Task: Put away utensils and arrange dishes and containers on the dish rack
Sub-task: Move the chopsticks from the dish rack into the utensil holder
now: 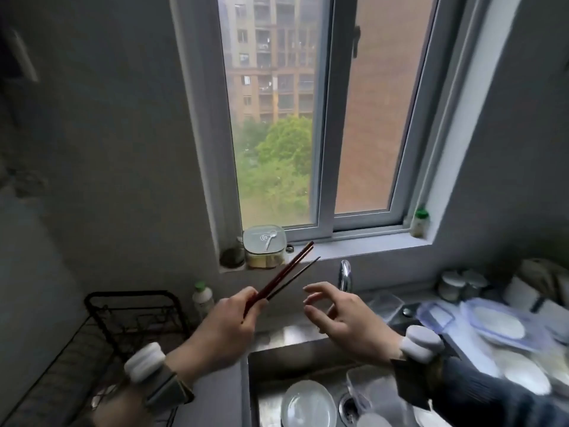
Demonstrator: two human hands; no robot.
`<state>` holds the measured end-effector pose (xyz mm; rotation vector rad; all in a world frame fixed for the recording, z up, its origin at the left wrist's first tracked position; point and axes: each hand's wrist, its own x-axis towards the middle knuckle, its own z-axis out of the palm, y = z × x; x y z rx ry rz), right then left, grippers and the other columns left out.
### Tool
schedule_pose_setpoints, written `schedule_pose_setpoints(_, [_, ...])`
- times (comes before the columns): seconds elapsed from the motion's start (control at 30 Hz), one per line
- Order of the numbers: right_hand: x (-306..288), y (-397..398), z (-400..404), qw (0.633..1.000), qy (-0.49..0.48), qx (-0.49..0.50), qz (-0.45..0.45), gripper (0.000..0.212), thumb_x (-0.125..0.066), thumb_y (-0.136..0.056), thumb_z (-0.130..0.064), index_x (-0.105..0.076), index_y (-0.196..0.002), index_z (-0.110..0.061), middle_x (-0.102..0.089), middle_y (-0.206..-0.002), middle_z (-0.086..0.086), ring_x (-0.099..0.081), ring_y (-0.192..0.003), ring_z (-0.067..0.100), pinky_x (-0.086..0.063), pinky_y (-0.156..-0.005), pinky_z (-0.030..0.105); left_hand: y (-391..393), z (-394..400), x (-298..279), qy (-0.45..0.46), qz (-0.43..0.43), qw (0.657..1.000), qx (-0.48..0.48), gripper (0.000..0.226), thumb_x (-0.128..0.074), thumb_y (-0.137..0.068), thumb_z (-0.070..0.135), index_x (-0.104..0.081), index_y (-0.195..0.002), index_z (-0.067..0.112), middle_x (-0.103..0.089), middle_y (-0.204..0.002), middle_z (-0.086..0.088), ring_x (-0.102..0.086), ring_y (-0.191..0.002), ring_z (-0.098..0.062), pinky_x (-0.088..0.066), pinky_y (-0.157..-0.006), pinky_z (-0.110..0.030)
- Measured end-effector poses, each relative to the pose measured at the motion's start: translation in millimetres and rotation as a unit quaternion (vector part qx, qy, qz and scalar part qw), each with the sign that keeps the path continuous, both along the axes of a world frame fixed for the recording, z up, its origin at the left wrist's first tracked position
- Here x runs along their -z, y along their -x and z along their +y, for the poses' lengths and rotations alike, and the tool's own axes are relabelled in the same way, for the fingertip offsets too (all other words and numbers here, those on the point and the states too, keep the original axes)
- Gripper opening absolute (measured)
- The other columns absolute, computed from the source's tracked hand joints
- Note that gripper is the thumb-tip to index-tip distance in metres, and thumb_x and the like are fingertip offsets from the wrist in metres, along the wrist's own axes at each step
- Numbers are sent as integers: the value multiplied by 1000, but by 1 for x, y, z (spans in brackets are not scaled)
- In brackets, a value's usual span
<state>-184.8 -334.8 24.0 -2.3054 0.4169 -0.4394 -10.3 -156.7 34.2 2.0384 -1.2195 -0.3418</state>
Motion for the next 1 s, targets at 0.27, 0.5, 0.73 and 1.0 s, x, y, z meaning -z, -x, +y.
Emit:
schedule_pose_setpoints(0.27, [-16,90,-70,993,-47,101,-47,35,-60,-94,-53,-60,-119,-29,-72,-103,-13,-72,-70,10,-60,-73,36,81,-100,-6,-20,-35,994,97,30,-51,-102,41,-50,-77,26,-53,-59,4,-44,-51,-10,-34,-51,-23])
schedule_pose_setpoints(0.5, [-14,183,-149,966,-179,169,-74,36,-65,-89,-55,-67,-106,-23,-76,-99,1,-73,-68,20,-55,-61,34,175,-200,5,-52,-50,982,172,26,-45,-104,38,-58,-85,25,-60,-67,4,-50,-58,-12,-44,-62,-32])
schedule_pose_setpoints(0.73, [-5,266,-228,898,-347,243,-117,28,-61,-99,-31,-63,-105,-3,-76,-99,14,-68,-57,18,-53,-51,27,275,-299,20,-69,-98,967,227,22,-43,-103,38,-55,-96,21,-61,-76,11,-54,-66,-5,-48,-68,-28])
schedule_pose_setpoints(1.0, [6,307,-280,873,-353,294,-167,19,-49,-105,-19,-57,-104,-2,-79,-91,8,-70,-64,15,-58,-60,26,313,-372,28,-100,-145,939,296,29,-37,-97,48,-46,-93,21,-61,-82,1,-51,-72,-27,-46,-69,-42])
